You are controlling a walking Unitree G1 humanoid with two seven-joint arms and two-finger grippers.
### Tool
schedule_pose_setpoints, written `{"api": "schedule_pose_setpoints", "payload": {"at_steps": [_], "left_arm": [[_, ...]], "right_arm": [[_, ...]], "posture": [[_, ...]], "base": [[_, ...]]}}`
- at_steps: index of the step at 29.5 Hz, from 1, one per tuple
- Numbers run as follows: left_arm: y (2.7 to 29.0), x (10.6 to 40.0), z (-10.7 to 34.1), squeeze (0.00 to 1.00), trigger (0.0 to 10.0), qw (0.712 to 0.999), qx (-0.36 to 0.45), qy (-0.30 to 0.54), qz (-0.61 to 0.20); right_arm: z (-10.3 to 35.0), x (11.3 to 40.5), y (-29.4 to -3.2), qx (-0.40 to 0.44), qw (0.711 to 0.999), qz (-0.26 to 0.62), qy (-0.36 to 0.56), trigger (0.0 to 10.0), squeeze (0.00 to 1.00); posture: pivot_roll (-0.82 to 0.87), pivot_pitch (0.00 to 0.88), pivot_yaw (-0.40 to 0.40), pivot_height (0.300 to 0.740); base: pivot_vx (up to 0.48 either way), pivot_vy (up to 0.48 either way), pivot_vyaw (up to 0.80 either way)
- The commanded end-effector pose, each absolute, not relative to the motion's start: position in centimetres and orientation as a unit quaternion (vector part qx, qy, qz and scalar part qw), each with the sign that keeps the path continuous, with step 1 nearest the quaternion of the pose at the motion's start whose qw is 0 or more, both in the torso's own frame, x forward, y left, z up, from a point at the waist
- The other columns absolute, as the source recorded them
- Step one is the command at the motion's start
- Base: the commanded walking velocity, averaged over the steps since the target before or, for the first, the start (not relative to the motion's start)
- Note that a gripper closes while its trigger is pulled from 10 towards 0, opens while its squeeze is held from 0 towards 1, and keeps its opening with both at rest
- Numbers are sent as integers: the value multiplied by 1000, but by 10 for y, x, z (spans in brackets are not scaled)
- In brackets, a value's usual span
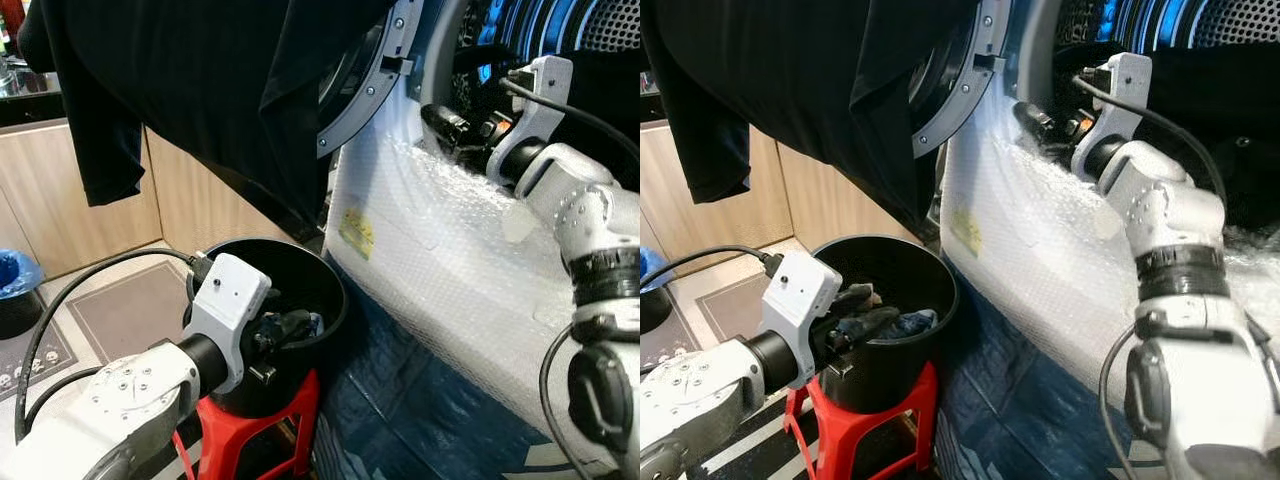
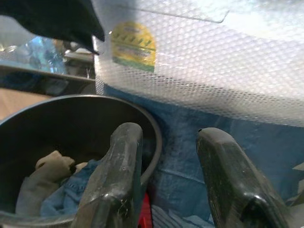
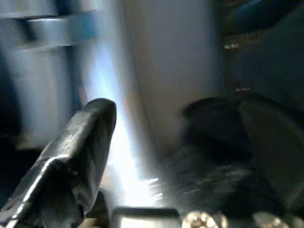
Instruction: Clothes washing
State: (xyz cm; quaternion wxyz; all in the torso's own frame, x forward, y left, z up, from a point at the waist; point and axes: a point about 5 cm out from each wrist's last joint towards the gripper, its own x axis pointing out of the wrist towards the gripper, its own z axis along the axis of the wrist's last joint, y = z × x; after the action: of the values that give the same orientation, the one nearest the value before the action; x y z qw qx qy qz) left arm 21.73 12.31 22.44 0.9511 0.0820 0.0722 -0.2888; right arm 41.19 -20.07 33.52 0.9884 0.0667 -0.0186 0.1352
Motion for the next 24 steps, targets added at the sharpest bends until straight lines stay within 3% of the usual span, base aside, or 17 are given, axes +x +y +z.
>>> {"api": "schedule_pose_setpoints", "payload": {"at_steps": [1,8,13,20,24], "left_arm": [[122,212,226,0,10000,950,84,70,-292],[121,209,224,0,10000,952,80,73,-287],[122,207,223,0,10000,952,79,77,-285],[128,211,224,0,10000,958,80,74,-264],[134,219,226,0,10000,965,86,63,-240]], "right_arm": [[346,410,-223,64,994,77,-31,10000,0],[387,394,-283,55,987,-128,-78,10000,0],[417,379,-305,57,969,-195,-138,10000,0],[429,383,-283,53,974,-93,-198,10000,0],[420,387,-261,39,974,31,-221,10000,0]], "posture": [[109,71,-201,740],[119,57,-217,740],[116,58,-220,740],[107,66,-207,740],[92,59,-191,740]], "base": [[0,0,0],[0,0,0],[0,0,0],[0,0,0],[0,0,0]]}}
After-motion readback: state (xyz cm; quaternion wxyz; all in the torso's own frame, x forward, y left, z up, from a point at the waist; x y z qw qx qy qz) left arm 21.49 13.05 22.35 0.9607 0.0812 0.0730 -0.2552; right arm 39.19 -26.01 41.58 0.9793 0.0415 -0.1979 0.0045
